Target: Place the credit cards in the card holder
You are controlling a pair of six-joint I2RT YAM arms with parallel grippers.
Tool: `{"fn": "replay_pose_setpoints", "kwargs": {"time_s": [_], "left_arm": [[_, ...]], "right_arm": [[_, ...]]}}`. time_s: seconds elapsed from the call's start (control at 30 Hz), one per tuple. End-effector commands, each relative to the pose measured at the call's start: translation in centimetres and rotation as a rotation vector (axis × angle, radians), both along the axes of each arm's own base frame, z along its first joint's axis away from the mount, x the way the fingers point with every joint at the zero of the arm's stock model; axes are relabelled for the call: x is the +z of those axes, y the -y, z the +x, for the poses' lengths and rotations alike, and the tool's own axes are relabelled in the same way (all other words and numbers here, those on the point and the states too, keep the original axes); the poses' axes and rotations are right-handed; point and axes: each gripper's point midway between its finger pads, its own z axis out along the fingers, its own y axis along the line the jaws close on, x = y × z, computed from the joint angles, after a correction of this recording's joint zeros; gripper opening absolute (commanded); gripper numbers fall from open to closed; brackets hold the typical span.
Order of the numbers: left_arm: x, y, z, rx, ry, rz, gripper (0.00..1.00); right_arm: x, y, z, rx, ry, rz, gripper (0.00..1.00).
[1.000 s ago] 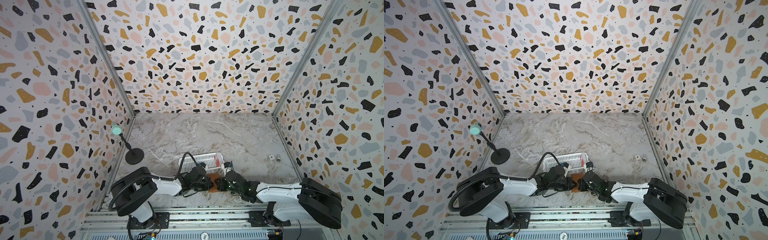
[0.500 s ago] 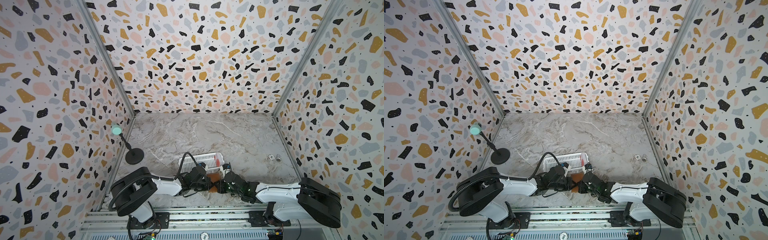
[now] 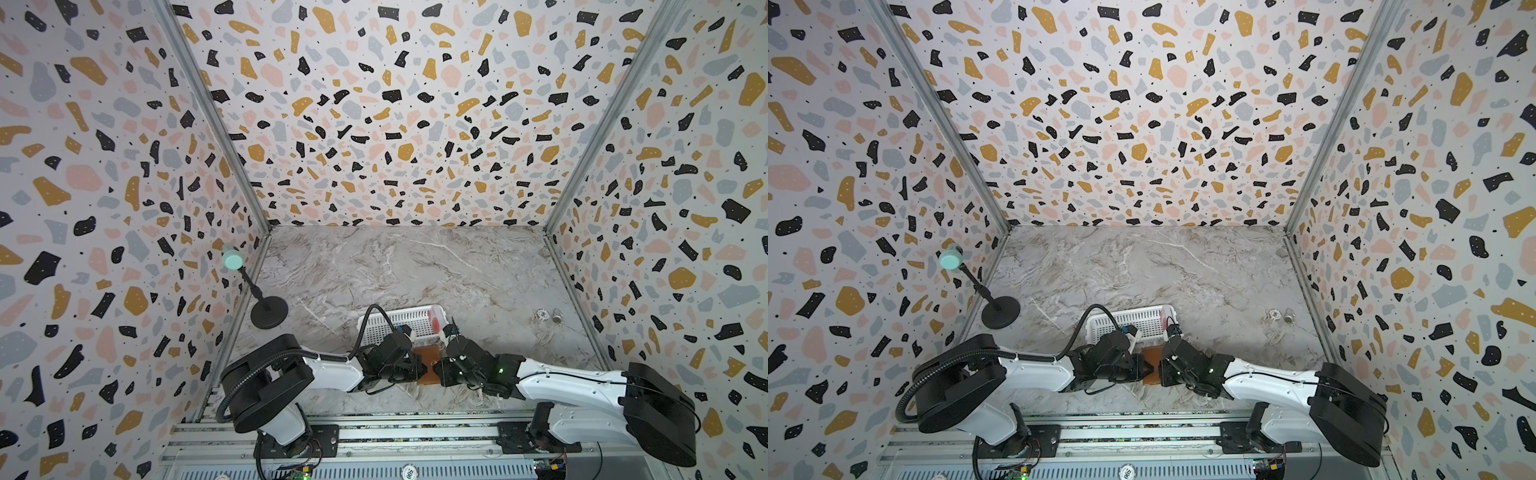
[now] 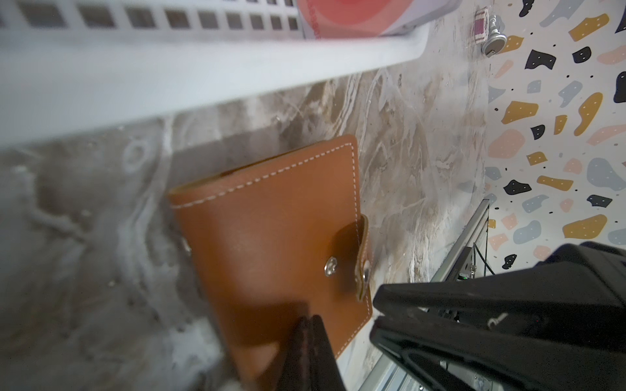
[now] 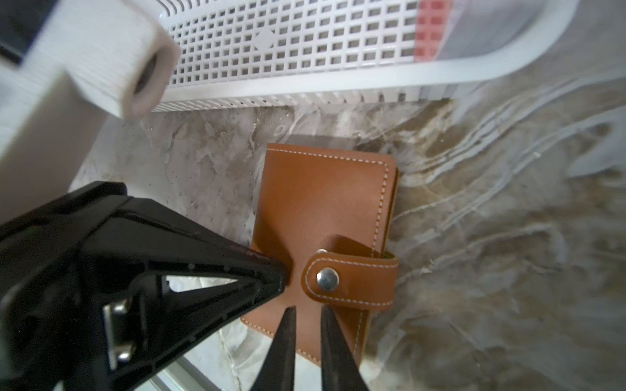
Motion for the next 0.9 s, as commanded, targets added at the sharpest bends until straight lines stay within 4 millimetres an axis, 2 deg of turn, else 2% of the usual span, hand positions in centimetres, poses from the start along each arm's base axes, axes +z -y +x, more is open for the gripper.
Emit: {"fn": "replay_pose_setpoints", "kwargs": {"time_s": [0.0, 0.27, 0.47, 0.87], "left_arm": [[-2.8, -1.9, -1.3, -0.006, -0.055, 0.109, 0.06], [-2.7, -1.8, -1.2, -0.006, -0.051, 0.111, 0.06], [-2.7, -1.7, -1.2, -0.007, -0.051, 0.11, 0.06], [-2.8, -1.7, -1.2, -0.01, -0.052, 0.105, 0.06]], "right_arm": [[1.3, 0.7, 0.3, 0.011, 0.021, -0.036, 0.15], [2.2, 1.0, 1.3, 0.027, 0.02, -0.041, 0.13], [1.8, 0.1, 2.0, 0.051, 0.009, -0.057, 0.14], [0.2, -1.2, 2.1, 0.08, -0.026, -0.064, 0.17]]}}
